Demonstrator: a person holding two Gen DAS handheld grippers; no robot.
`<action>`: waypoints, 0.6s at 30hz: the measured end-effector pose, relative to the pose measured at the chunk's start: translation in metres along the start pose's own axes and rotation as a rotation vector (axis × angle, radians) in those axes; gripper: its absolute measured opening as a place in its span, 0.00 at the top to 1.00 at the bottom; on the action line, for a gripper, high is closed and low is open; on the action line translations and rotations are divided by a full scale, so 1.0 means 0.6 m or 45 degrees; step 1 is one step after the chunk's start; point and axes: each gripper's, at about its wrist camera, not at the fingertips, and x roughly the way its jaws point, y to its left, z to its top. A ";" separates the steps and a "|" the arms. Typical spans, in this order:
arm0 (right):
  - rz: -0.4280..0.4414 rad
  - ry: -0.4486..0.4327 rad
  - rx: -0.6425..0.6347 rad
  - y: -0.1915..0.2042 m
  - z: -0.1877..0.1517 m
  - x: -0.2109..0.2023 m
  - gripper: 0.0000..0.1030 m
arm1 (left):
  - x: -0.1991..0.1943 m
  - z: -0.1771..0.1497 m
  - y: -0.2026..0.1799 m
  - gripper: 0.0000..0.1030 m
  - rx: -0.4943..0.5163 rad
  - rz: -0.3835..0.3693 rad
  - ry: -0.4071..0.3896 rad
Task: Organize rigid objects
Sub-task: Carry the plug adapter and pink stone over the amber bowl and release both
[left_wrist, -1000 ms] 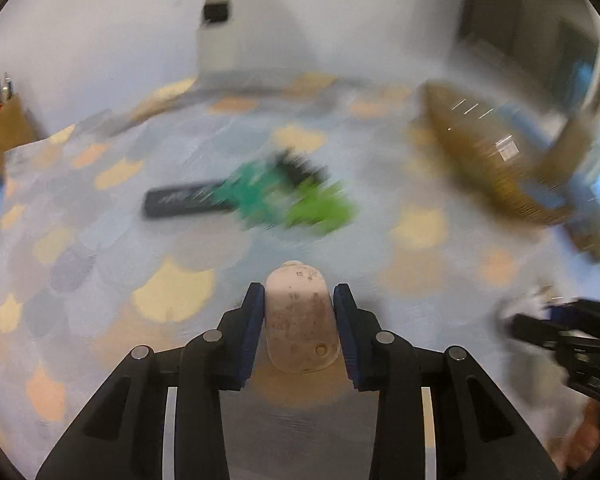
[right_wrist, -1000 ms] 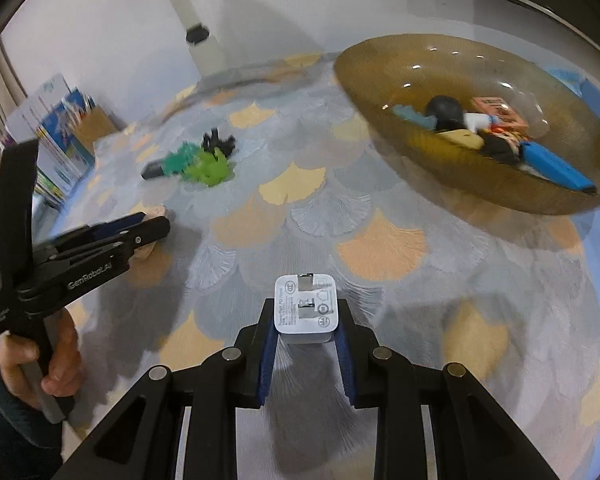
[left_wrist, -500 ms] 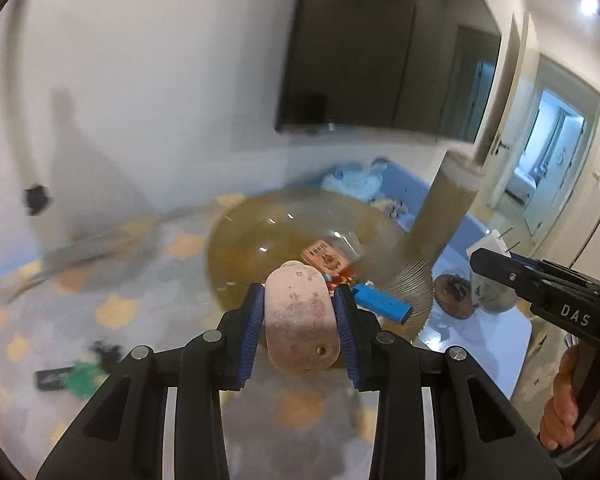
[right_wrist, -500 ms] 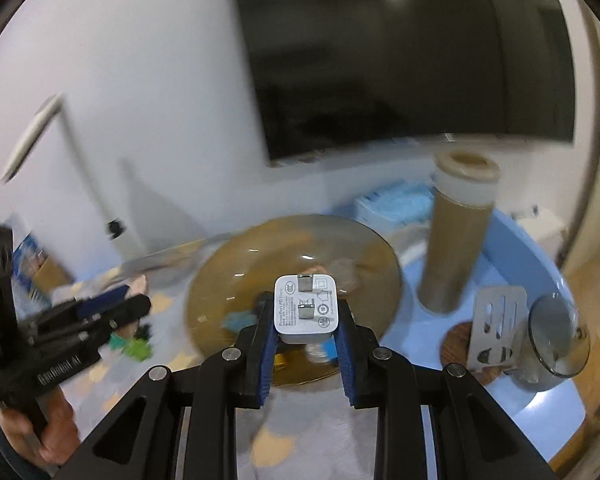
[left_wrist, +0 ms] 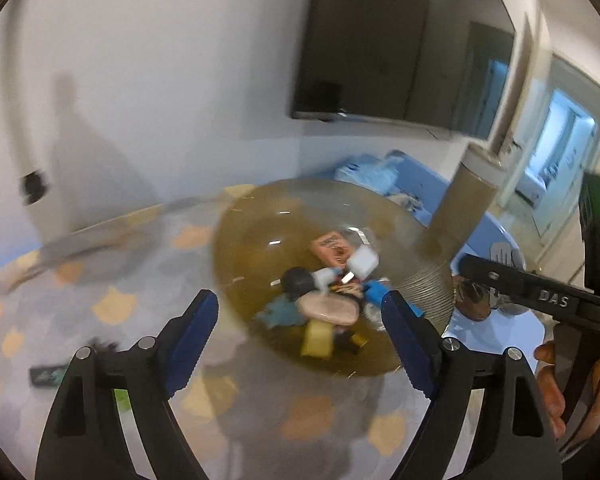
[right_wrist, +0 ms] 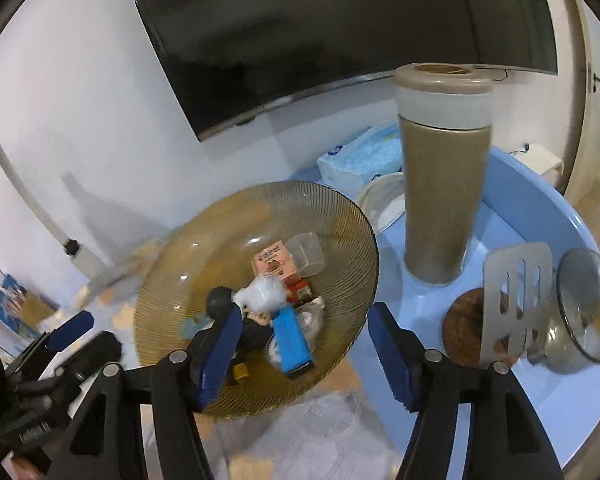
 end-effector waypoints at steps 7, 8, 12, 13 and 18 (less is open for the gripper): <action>0.180 0.062 -0.021 0.052 -0.031 -0.045 0.37 | -0.119 -0.072 0.147 0.20 -0.278 0.170 -0.062; 0.218 0.066 -0.050 0.075 -0.039 -0.053 0.34 | -0.133 -0.086 0.167 0.20 -0.313 0.201 -0.070; 0.272 0.083 -0.195 0.165 -0.086 -0.057 0.17 | -0.180 -0.165 0.232 0.20 -0.385 0.349 -0.062; 0.280 0.097 -0.232 0.190 -0.108 -0.052 0.17 | -0.182 -0.180 0.242 0.20 -0.396 0.369 -0.047; 0.298 0.168 -0.406 0.281 -0.205 0.018 0.17 | -0.155 -0.250 0.274 0.20 -0.458 0.444 0.052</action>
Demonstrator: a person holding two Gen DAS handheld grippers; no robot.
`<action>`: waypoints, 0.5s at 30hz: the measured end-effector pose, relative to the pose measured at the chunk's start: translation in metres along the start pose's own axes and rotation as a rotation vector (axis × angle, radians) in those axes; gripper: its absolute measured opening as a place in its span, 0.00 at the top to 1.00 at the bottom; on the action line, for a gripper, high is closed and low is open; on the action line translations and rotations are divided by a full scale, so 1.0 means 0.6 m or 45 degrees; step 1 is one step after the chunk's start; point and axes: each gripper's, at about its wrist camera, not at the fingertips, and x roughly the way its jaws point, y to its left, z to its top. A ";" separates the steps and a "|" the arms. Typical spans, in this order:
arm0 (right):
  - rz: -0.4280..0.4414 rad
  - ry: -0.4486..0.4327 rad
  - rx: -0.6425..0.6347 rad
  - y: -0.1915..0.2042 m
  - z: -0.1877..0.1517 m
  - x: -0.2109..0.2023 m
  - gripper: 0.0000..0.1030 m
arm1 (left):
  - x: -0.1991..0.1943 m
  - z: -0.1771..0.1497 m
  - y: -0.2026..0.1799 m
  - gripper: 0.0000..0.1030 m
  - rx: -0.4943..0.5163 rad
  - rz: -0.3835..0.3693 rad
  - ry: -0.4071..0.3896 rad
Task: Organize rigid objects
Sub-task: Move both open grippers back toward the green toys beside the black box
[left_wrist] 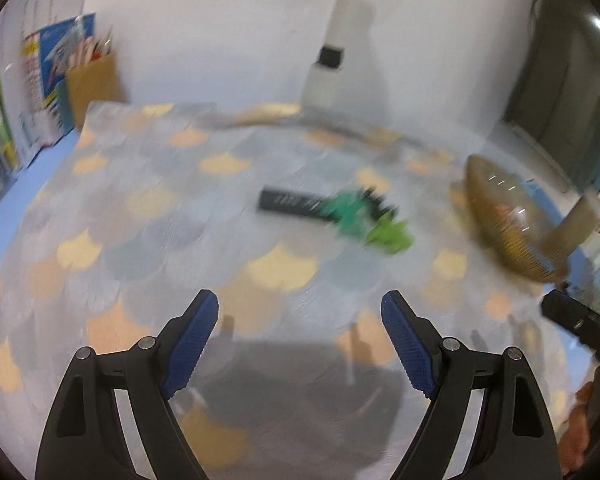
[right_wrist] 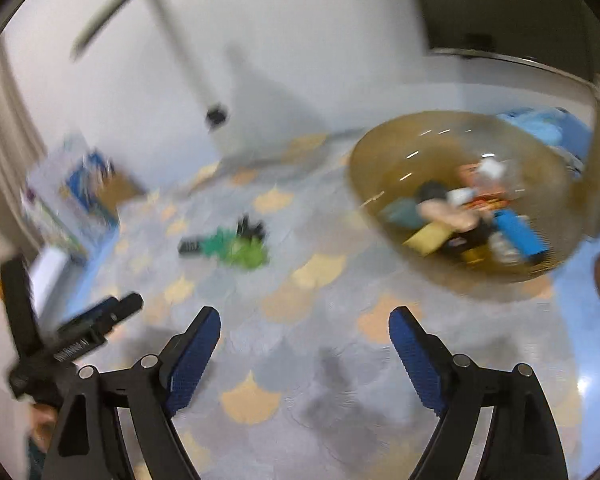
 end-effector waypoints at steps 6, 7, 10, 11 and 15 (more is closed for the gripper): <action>-0.092 0.076 -0.113 0.021 -0.052 0.097 0.17 | 0.043 -0.034 -0.013 0.20 0.052 0.095 0.063; -0.094 0.087 -0.103 0.016 -0.056 0.105 0.17 | 0.047 -0.035 -0.016 0.20 0.066 0.111 0.079; -0.081 0.102 -0.051 -0.003 -0.052 0.113 0.17 | 0.048 -0.035 -0.017 0.20 0.076 0.150 0.073; -0.074 0.099 -0.027 -0.010 -0.051 0.114 0.17 | 0.050 -0.037 -0.014 0.20 0.074 0.156 0.080; -0.060 0.116 0.011 -0.021 -0.047 0.113 0.16 | 0.053 -0.039 -0.005 0.20 0.046 0.143 0.090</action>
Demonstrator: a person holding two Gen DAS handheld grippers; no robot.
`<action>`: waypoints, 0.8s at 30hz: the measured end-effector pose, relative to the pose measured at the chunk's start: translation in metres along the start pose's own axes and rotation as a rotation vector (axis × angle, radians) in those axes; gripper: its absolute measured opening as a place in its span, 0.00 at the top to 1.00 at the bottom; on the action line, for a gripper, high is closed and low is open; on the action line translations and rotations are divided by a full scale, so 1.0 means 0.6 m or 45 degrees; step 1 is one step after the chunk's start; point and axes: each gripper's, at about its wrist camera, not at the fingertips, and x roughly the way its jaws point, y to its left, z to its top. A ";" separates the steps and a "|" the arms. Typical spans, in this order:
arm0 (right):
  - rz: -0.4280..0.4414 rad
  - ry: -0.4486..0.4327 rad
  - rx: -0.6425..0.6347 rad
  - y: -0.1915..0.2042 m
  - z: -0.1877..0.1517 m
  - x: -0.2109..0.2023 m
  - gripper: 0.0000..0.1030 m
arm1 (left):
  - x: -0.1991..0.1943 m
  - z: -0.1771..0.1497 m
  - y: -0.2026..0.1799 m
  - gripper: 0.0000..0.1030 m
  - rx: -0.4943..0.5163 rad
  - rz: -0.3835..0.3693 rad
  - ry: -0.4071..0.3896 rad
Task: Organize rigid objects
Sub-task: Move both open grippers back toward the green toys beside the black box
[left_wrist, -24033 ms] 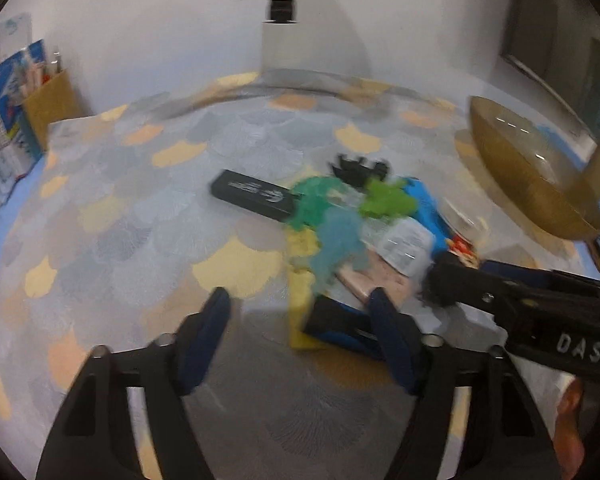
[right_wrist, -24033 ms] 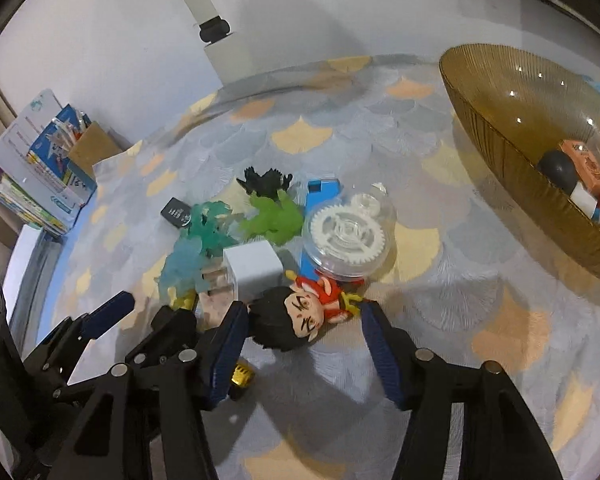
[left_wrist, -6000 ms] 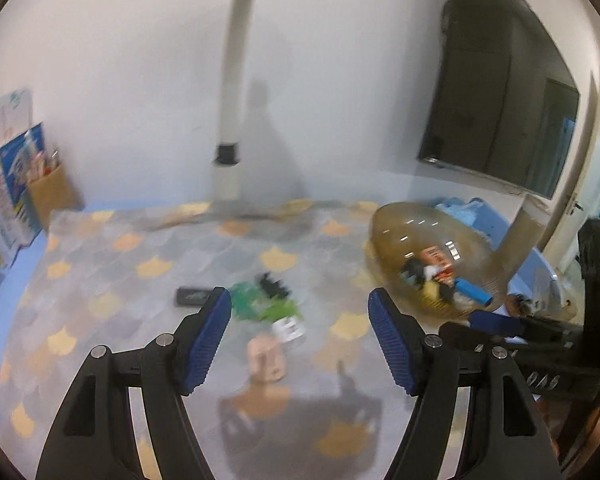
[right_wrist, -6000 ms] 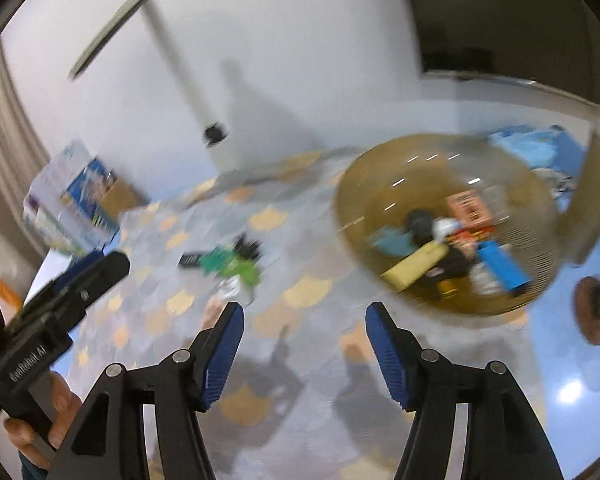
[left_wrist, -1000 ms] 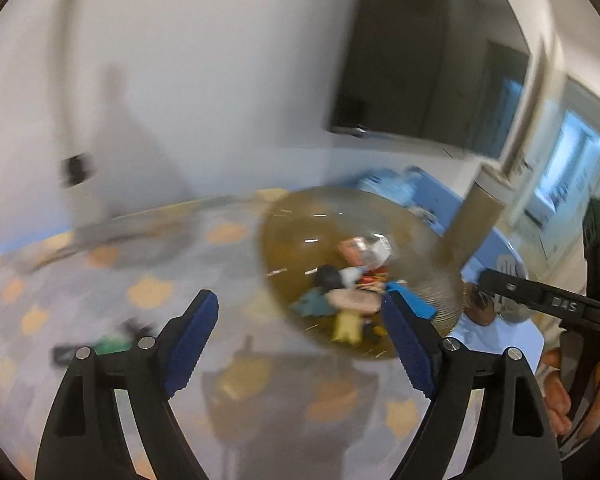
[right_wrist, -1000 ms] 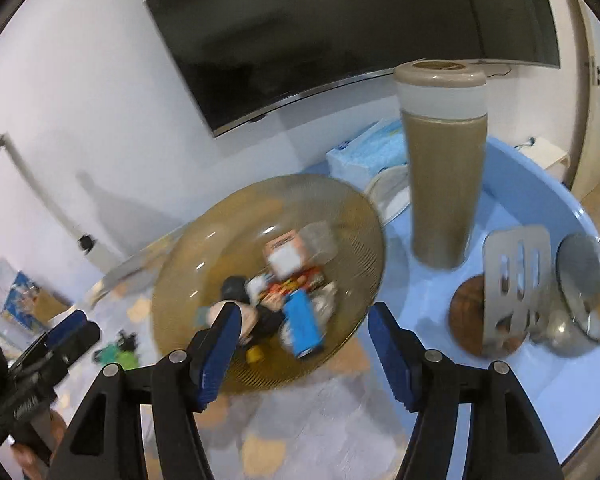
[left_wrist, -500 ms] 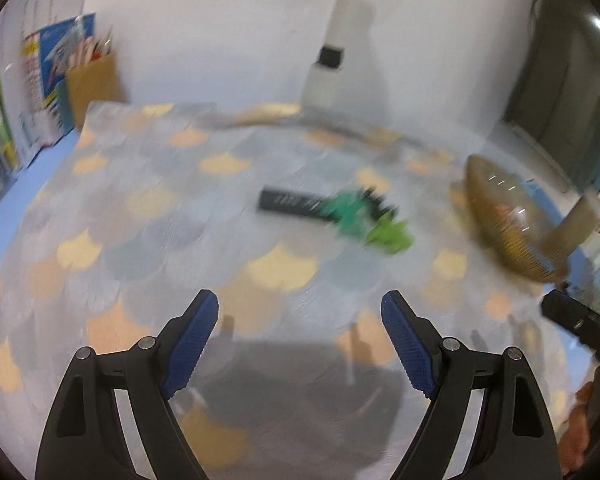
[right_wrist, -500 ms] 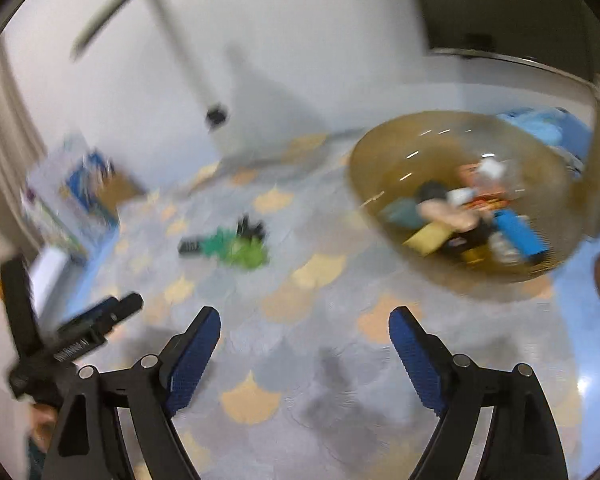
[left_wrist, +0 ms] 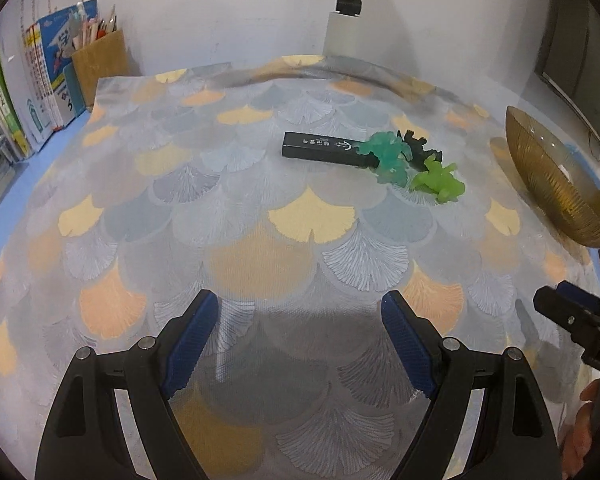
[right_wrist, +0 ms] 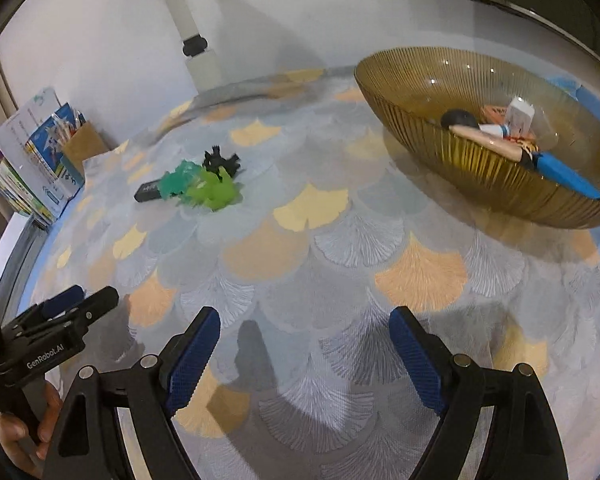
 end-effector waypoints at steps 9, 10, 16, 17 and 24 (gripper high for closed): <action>-0.060 0.020 -0.080 0.023 -0.002 0.009 0.13 | -0.001 -0.001 0.000 0.20 -0.003 0.004 -0.005; -0.068 0.021 -0.087 0.025 -0.002 0.011 0.13 | -0.001 -0.001 0.000 0.19 0.000 0.003 -0.004; -0.091 0.020 -0.090 0.027 -0.001 0.013 0.13 | 0.000 -0.001 0.002 0.14 -0.008 -0.029 -0.005; -0.094 0.019 -0.088 0.026 -0.002 0.013 0.13 | 0.000 -0.001 0.002 0.13 -0.007 -0.034 -0.005; -0.103 0.049 -0.090 0.030 -0.006 0.007 0.13 | 0.001 0.001 0.003 0.08 0.012 -0.086 0.022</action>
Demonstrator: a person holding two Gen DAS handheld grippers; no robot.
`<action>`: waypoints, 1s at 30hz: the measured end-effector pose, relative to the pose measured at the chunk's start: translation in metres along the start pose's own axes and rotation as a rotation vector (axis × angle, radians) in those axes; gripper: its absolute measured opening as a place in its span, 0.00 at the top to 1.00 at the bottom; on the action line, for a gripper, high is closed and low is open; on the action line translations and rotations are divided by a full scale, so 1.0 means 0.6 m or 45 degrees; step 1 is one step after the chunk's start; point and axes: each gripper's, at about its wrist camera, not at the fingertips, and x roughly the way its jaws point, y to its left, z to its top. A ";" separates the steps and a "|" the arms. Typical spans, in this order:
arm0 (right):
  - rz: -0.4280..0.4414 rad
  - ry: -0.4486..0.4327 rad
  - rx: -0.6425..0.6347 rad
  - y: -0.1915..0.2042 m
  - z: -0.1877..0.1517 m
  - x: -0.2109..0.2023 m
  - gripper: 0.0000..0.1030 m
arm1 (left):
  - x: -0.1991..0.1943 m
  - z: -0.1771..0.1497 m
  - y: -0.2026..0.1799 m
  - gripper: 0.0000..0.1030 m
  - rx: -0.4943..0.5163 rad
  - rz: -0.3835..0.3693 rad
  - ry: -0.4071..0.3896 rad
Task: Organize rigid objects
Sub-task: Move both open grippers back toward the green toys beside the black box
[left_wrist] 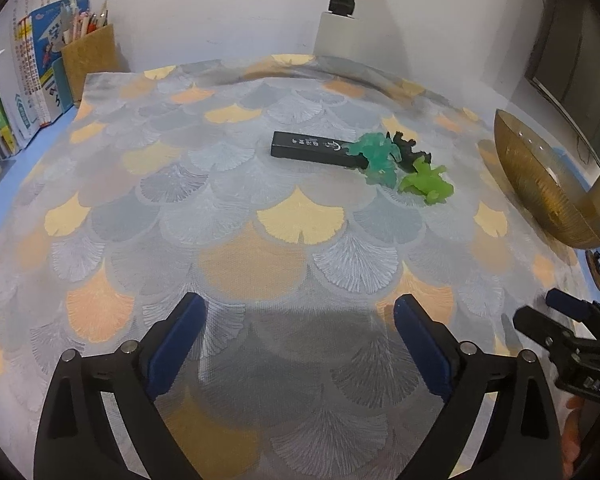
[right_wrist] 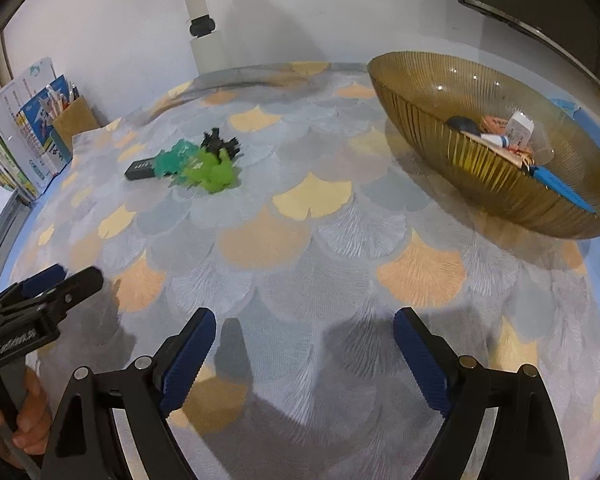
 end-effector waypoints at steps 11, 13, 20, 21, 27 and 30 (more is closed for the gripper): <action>0.037 0.043 -0.208 0.063 0.078 -0.082 0.13 | -0.039 0.112 -0.021 0.15 0.024 -0.249 -0.006; 0.059 0.021 -0.224 0.069 0.101 -0.069 0.14 | -0.014 0.131 -0.024 0.27 0.027 -0.288 0.031; 0.159 0.035 -0.327 0.095 0.151 0.048 0.35 | 0.086 0.160 -0.038 0.40 -0.019 -0.338 0.144; 0.160 0.033 -0.346 0.100 0.152 0.057 0.35 | 0.097 0.162 -0.037 0.40 -0.033 -0.343 0.152; 0.111 0.013 -0.470 0.127 0.162 0.116 0.37 | 0.128 0.176 -0.041 0.48 -0.073 -0.392 0.131; 0.144 0.023 -0.472 0.137 0.163 0.134 0.54 | 0.132 0.179 -0.044 0.69 -0.046 -0.339 0.097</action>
